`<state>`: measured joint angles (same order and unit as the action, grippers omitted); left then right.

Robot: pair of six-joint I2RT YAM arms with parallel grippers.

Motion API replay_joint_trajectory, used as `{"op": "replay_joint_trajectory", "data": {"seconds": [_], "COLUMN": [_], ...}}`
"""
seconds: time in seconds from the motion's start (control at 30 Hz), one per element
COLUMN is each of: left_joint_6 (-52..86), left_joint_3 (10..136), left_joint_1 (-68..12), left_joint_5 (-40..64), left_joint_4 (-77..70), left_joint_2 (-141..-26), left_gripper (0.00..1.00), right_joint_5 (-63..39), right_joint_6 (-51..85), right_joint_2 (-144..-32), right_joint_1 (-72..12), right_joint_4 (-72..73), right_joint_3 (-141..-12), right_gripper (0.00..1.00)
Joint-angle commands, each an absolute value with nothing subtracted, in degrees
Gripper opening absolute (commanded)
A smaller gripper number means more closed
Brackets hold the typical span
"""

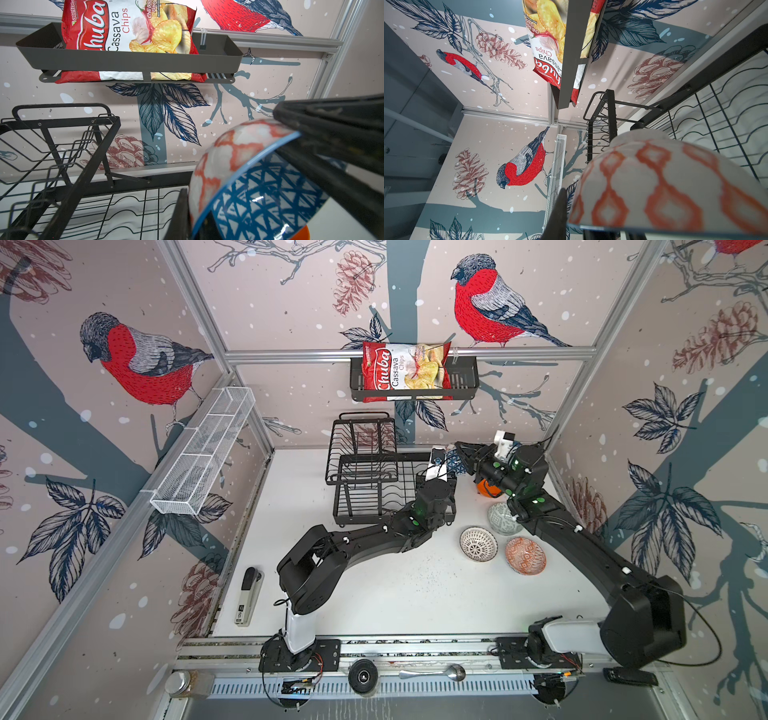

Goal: Load bowls into a dish rack
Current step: Place the bowl in the dish rack.

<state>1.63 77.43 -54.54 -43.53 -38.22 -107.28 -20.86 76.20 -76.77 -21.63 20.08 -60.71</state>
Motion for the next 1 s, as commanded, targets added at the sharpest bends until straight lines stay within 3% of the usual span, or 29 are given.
{"op": "replay_joint_trajectory", "data": {"seconds": [0.0,0.33,0.7,0.8,0.97], "left_joint_6": [1.55,2.42,4.32,5.03,5.61], "left_joint_3": [77.78,77.30,76.78,76.40,74.98], "left_joint_1": [-54.49,-54.58,-54.57,-54.57,-54.58], "left_joint_5": [-44.38,-43.59,-41.84,-40.83,-40.17], "left_joint_4": [-39.40,-37.86,-34.30,-32.71,-30.55], "left_joint_2": [-105.95,-105.84,-104.86,-103.98,-101.67], "left_gripper": [0.09,0.15,0.30,0.35,0.56], "right_joint_5": [-15.46,-15.14,-14.71,-15.08,-15.12], "right_joint_6": [68.86,66.36,63.98,63.91,62.89], "right_joint_2": [-76.17,-74.49,-74.48,-74.40,-73.78], "right_joint_1": [-20.95,-20.96,-19.79,-19.42,-18.76], "right_joint_4": [21.14,23.91,23.92,24.50,24.62], "right_joint_3": [-60.13,-57.25,-56.95,-56.53,-55.66], "right_gripper": [0.00,0.00,0.00,0.00,0.00]}}
